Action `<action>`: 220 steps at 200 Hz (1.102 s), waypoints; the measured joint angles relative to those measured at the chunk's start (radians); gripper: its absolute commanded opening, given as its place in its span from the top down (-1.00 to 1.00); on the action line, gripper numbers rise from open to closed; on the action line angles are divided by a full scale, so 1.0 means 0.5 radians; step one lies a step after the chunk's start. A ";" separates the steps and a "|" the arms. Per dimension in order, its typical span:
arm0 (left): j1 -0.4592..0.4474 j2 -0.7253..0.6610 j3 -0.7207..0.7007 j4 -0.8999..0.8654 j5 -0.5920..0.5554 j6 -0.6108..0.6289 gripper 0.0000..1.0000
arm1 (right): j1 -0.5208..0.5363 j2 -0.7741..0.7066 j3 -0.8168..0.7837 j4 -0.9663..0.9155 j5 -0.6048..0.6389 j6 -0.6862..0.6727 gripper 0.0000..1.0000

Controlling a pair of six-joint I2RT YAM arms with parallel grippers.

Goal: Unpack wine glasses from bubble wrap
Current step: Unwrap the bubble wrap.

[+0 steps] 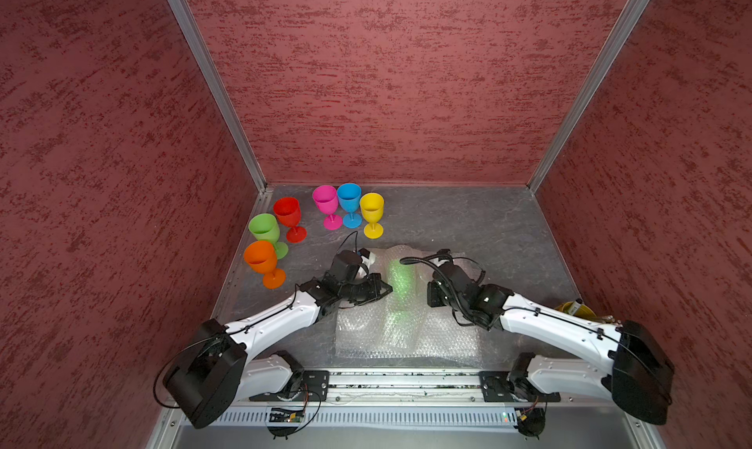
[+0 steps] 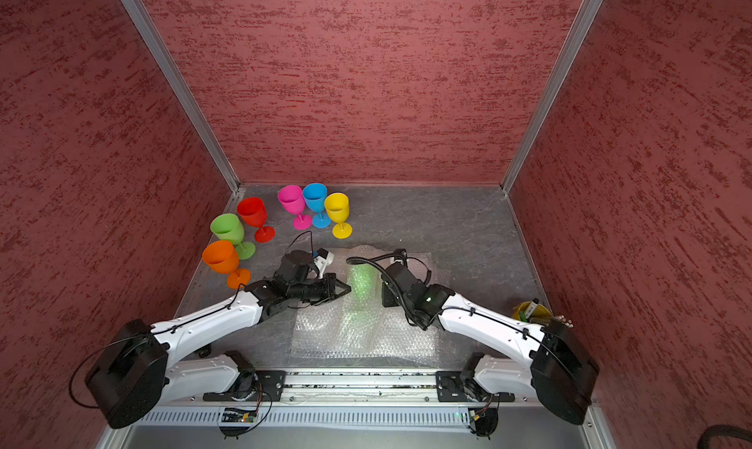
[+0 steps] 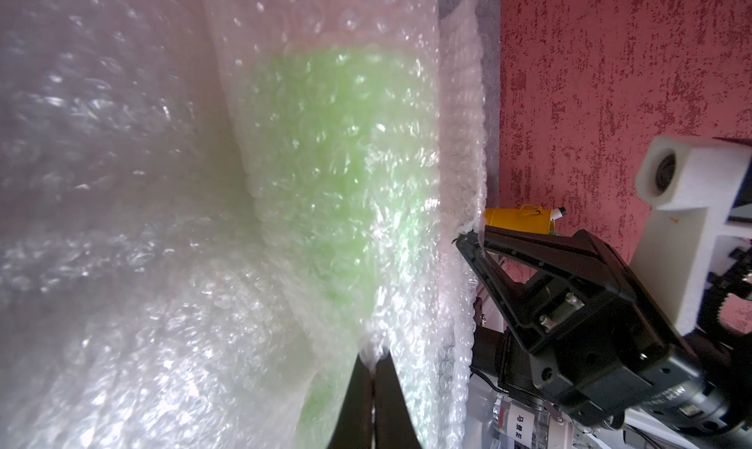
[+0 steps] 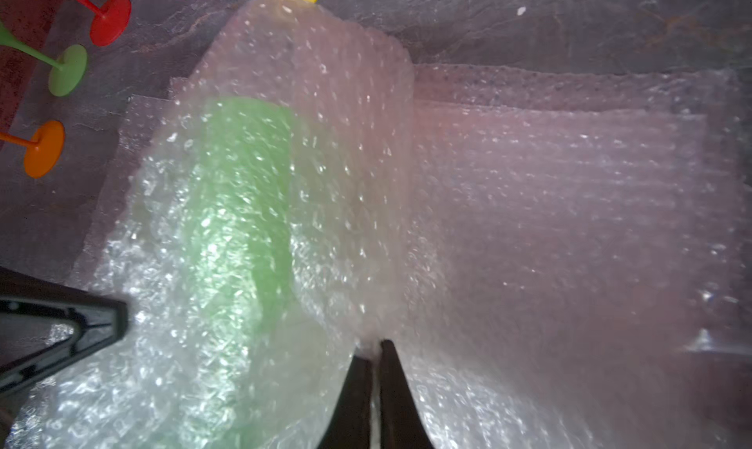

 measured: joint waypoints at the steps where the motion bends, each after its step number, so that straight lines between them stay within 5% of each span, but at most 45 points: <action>1: 0.000 0.000 0.000 -0.001 -0.001 0.000 1.00 | -0.001 -0.002 -0.002 0.002 0.001 0.001 0.81; 60: 0.018 -0.047 -0.021 -0.069 -0.082 0.044 1.00 | -0.164 -0.224 -0.259 0.087 -0.017 0.002 0.29; 93: 0.020 -0.055 -0.057 -0.063 -0.092 0.032 1.00 | -0.273 -0.312 -0.324 0.126 -0.099 -0.011 0.17; 154: 0.020 -0.129 -0.097 -0.052 -0.127 -0.003 1.00 | -0.514 -0.542 -0.442 0.278 -0.494 0.005 0.57; 182: 0.020 -0.130 -0.137 -0.029 -0.139 -0.027 1.00 | -0.645 -0.648 -0.567 0.374 -0.711 0.072 -0.04; 220: 0.020 -0.130 -0.142 -0.007 -0.144 -0.034 1.00 | -0.747 -0.634 -0.690 0.497 -0.972 0.127 -0.31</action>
